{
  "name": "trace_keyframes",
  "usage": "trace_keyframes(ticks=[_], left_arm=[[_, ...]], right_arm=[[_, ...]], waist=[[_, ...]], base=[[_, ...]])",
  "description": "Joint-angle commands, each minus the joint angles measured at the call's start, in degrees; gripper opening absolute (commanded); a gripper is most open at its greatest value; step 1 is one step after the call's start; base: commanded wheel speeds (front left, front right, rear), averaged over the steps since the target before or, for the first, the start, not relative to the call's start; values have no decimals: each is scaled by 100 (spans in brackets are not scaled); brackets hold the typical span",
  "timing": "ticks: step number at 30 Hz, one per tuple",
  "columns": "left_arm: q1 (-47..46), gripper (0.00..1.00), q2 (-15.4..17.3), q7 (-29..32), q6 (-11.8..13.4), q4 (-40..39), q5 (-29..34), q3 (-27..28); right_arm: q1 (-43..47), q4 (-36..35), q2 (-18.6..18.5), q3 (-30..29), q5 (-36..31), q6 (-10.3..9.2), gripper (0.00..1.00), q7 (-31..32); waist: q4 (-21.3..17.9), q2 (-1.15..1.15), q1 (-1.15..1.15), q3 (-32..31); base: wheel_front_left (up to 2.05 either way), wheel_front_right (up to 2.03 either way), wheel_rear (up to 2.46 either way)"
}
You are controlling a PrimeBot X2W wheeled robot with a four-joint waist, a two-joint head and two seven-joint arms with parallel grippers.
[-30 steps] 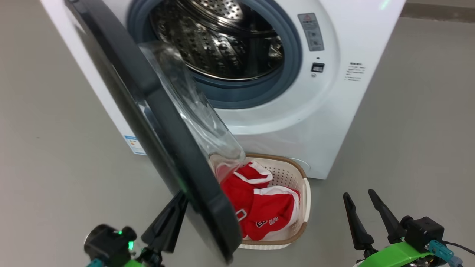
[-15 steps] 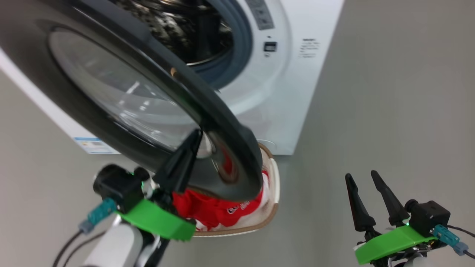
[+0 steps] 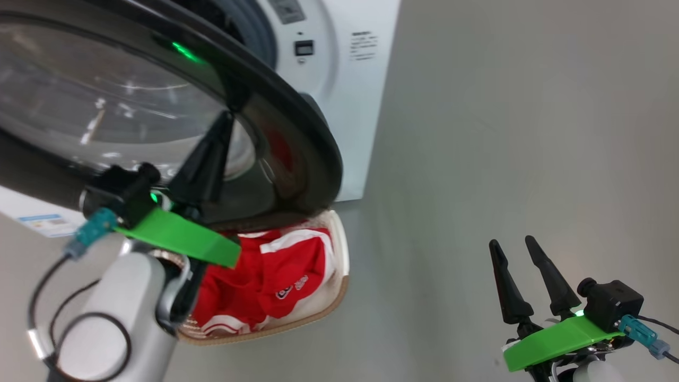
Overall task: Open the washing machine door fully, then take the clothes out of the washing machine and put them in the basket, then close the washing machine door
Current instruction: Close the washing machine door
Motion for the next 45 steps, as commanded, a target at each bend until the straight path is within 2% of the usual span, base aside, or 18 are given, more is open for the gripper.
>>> trace_keyframes(ticks=[1, 10, 31, 33, 35, 42, 45], left_arm=[[-282, 0, 166, -42, -33, -20, -73, 289], [-203, 0, 197, -42, -33, 106, -59, 513], [1361, 0, -81, -43, -33, 57, 93, 1053], [1534, 5, -110, -43, -33, 49, 135, 1148], [1708, 16, -138, -43, -33, 39, 170, 1246], [2274, 33, -228, -43, -33, -49, 361, 1733], [2478, 50, -291, -43, -33, -137, 444, 1950]], right_arm=[[-202, -152, -5, 135, 56, 36, 100, -37], [-152, -166, -5, 56, 75, 36, 100, -37], [127, -94, -5, -187, -263, 36, 100, -37], [158, -96, -5, -206, -294, 36, 100, -37], [187, -99, -5, -224, -320, 36, 100, -37], [273, -105, -5, -294, -380, 36, 100, -37], [306, -108, -5, -326, -393, 36, 100, -37]], waist=[[-237, 0, 0, 103], [-277, 0, 0, 57], [388, 0, 0, -449], [440, 0, 0, -487], [491, 0, 0, -510], [617, 0, 0, -578], [657, 0, 0, -601]], base=[[0, 0, 0], [0, 0, 0], [0, 0, 0], [0, 0, 0], [0, 0, 0], [0, 0, 0], [0, 0, 0]])
